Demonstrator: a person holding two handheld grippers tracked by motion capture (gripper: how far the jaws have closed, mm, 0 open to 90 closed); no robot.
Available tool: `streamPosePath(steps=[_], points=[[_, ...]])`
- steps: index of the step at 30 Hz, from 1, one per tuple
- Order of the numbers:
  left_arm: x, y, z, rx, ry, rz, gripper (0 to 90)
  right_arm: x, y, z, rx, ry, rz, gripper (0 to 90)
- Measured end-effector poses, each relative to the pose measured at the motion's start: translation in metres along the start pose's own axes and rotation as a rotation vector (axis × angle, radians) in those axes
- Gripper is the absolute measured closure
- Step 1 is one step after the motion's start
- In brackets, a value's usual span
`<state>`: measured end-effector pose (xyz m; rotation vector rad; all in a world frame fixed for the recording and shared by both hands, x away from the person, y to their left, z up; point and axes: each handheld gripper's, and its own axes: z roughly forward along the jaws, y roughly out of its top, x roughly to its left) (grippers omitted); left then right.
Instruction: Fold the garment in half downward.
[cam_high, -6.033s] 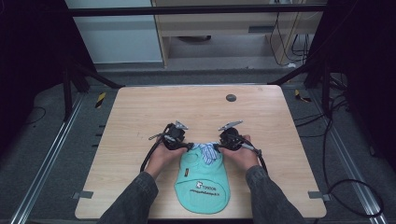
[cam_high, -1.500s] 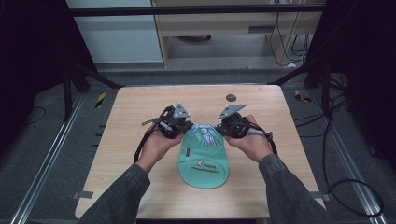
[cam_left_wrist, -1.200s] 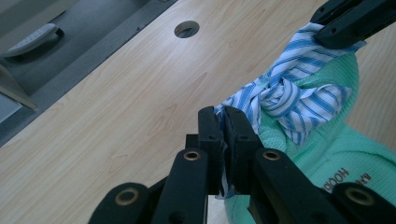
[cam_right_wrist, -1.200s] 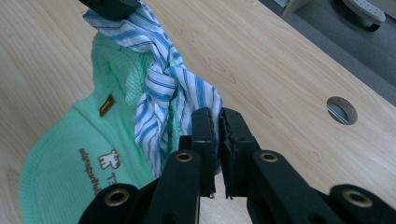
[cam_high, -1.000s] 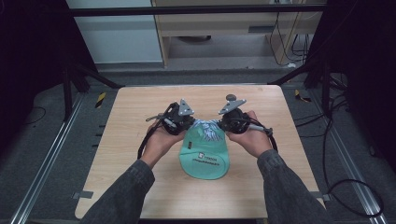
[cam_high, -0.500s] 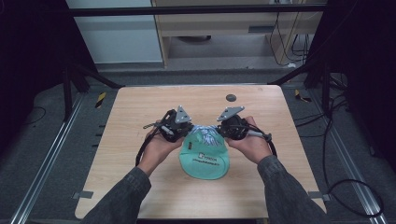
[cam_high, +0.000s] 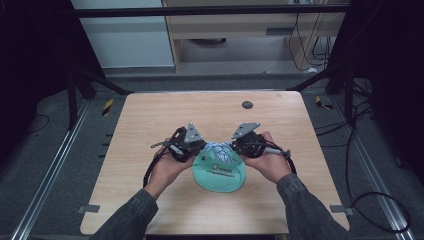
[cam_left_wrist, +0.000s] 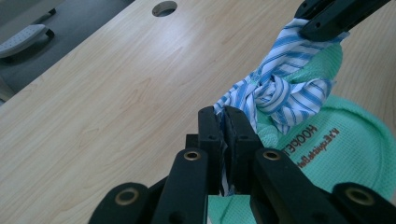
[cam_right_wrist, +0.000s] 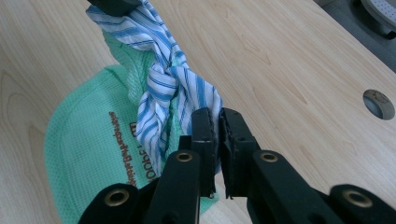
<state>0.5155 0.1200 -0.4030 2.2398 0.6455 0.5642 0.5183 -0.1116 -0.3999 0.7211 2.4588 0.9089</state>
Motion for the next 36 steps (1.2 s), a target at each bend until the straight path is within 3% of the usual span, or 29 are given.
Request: streamPosePath(steps=[25,28,36], points=[[-0.029,-0.029,0.000,-0.017,-0.053,-0.001,86.2,0.021,-0.025,0.003,0.028,0.017,-0.064,84.7],[-0.032,-0.033,0.000,-0.016,-0.079,-0.020,86.2,0.025,-0.030,0.003,0.029,0.026,-0.067,84.6],[-0.038,-0.042,0.000,-0.025,-0.082,-0.019,86.1,0.028,-0.037,0.005,0.029,0.034,-0.066,84.5]])
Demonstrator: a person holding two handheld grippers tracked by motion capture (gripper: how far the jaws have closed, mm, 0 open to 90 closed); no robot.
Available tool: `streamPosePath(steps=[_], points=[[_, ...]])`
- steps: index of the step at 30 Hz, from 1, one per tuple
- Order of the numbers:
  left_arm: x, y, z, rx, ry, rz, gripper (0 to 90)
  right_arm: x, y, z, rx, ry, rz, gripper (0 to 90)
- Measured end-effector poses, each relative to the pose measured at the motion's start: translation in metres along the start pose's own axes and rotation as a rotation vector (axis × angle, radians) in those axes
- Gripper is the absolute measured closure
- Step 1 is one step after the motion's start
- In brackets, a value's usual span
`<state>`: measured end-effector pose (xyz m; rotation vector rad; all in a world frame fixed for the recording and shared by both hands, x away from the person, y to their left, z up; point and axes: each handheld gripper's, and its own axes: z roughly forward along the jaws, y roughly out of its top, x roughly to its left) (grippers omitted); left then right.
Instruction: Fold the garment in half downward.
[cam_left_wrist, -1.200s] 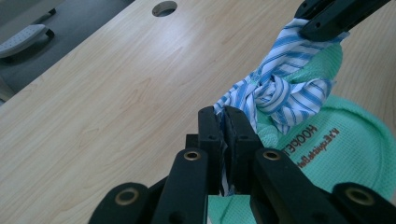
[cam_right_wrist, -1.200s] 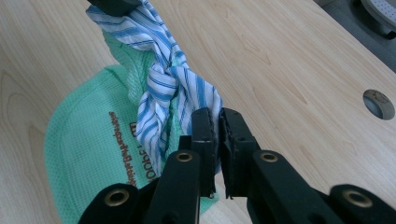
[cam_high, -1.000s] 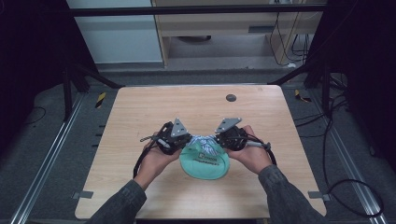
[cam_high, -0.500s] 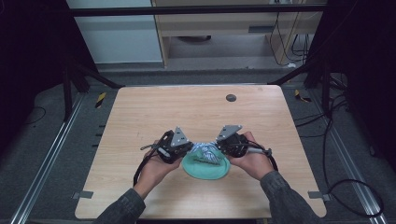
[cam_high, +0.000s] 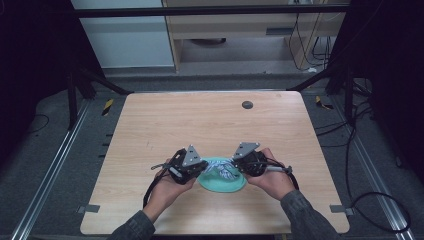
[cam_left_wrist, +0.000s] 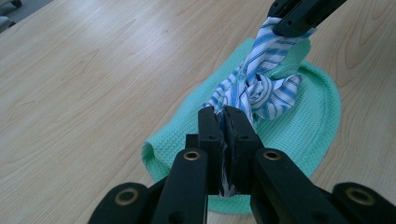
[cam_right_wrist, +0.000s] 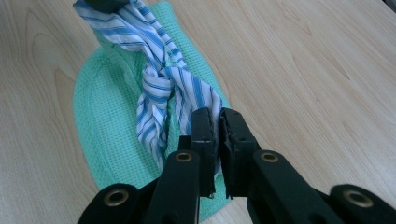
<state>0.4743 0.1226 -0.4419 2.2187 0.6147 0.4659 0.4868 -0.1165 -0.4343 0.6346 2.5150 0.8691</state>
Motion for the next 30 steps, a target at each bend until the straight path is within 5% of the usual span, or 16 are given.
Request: streamPosePath(steps=[30], points=[[-0.013,-0.019,0.003,-0.007,-0.021,-0.002,85.1,0.025,-0.019,-0.006,0.010,0.052,-0.028,79.5]])
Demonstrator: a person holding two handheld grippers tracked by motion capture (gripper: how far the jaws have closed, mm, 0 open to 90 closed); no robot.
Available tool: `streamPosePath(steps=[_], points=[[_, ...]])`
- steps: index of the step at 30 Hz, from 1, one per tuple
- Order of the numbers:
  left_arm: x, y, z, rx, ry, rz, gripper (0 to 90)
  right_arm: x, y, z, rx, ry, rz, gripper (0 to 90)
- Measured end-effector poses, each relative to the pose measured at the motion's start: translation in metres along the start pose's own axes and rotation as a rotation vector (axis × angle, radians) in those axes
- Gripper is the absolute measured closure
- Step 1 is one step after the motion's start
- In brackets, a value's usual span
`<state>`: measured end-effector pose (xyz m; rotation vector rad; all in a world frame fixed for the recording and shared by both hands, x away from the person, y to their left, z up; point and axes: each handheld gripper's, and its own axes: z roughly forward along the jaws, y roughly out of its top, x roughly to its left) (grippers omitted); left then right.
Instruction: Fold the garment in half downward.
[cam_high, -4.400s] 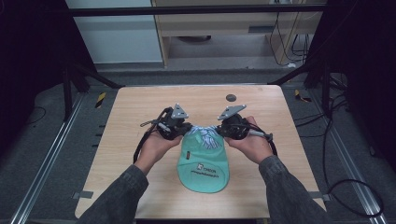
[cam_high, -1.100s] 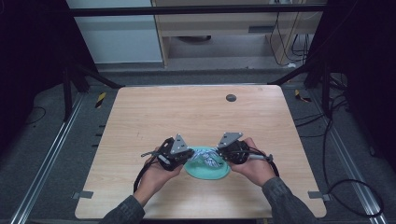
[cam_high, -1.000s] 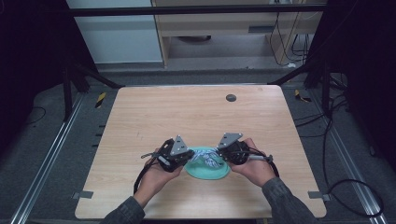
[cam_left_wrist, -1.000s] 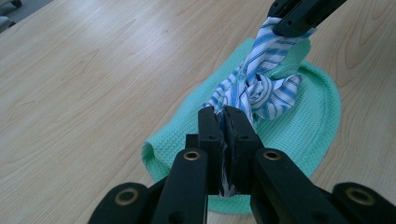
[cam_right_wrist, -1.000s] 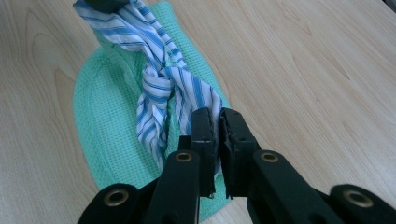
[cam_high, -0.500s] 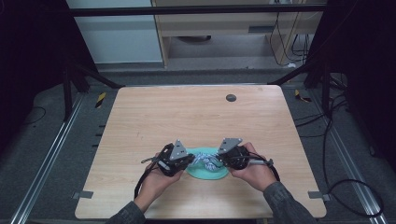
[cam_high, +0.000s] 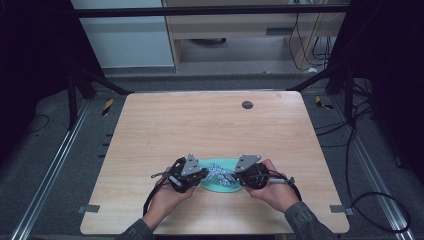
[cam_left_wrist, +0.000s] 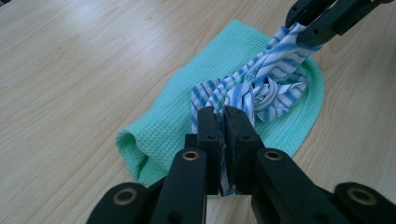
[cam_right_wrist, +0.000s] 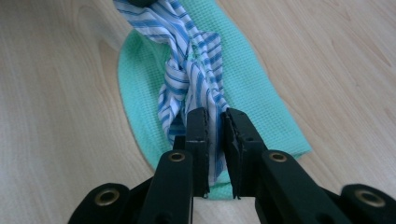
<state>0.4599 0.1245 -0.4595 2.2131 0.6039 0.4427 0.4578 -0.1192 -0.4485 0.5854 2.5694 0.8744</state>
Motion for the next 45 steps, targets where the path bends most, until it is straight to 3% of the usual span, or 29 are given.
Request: streamPosePath(steps=[20,23,27,31,37,45], points=[[-0.010,-0.010,-0.006,0.013,-0.032,0.026,82.6,0.016,-0.012,-0.005,0.004,0.028,-0.002,74.4],[-0.011,-0.011,-0.007,0.002,-0.025,0.029,78.6,0.018,-0.013,-0.005,0.003,0.023,-0.002,69.8],[-0.009,-0.010,-0.006,-0.012,0.003,0.032,65.4,0.017,-0.011,-0.005,0.004,0.009,0.007,62.0],[-0.007,-0.012,-0.003,-0.003,0.002,0.024,61.0,0.014,-0.008,-0.004,0.001,-0.006,0.015,57.7],[-0.010,-0.014,-0.001,0.003,-0.020,0.026,63.4,0.012,-0.007,-0.002,0.008,-0.008,0.020,53.9],[-0.017,-0.019,-0.005,-0.008,-0.035,0.037,65.3,0.023,-0.007,0.002,0.004,0.019,0.005,55.0]])
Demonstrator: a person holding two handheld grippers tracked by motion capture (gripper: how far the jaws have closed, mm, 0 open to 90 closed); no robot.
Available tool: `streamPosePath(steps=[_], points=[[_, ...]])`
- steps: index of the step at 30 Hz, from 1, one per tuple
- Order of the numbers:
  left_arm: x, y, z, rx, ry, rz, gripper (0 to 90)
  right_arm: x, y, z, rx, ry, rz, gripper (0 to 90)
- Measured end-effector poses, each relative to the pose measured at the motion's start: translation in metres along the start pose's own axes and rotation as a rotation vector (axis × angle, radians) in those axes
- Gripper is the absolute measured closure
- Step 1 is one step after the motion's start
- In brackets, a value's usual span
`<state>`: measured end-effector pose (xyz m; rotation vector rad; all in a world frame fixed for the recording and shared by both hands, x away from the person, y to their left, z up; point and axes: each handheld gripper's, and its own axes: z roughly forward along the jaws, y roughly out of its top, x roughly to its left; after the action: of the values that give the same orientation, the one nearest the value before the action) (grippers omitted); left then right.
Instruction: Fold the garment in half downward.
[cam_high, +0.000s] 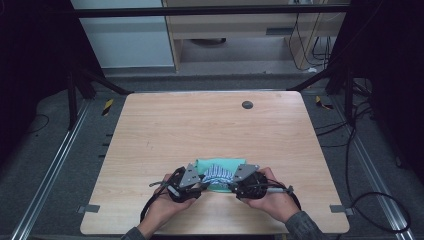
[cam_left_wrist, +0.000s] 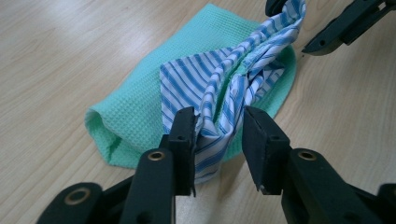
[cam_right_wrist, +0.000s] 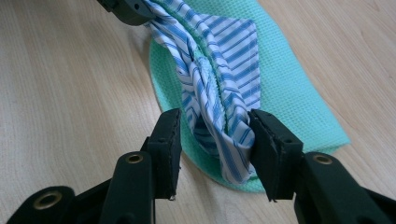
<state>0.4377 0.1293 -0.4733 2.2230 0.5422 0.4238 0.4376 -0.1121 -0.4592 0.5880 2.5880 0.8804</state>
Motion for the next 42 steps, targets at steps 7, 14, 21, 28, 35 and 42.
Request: streamPosePath(steps=[7,14,21,28,35,42], points=[[-0.001,-0.007,0.000,0.007,-0.009,0.011,75.8,0.003,-0.003,0.000,-0.006,0.006,-0.008,68.8],[-0.004,-0.007,0.002,0.032,-0.012,0.027,84.6,0.004,-0.010,0.002,0.007,0.040,-0.015,85.6],[-0.015,-0.009,0.004,0.090,-0.028,0.075,84.8,0.010,-0.015,0.002,0.038,0.043,-0.078,86.2],[-0.022,-0.011,0.003,0.116,-0.029,0.096,80.0,0.016,-0.021,0.001,0.062,0.054,-0.095,83.0],[-0.022,-0.029,-0.022,0.076,-0.058,0.000,61.8,0.021,-0.034,-0.015,0.032,0.045,-0.060,58.1],[0.001,-0.037,-0.040,0.013,0.055,-0.094,41.1,0.006,-0.054,-0.029,-0.020,-0.060,0.083,34.2]])
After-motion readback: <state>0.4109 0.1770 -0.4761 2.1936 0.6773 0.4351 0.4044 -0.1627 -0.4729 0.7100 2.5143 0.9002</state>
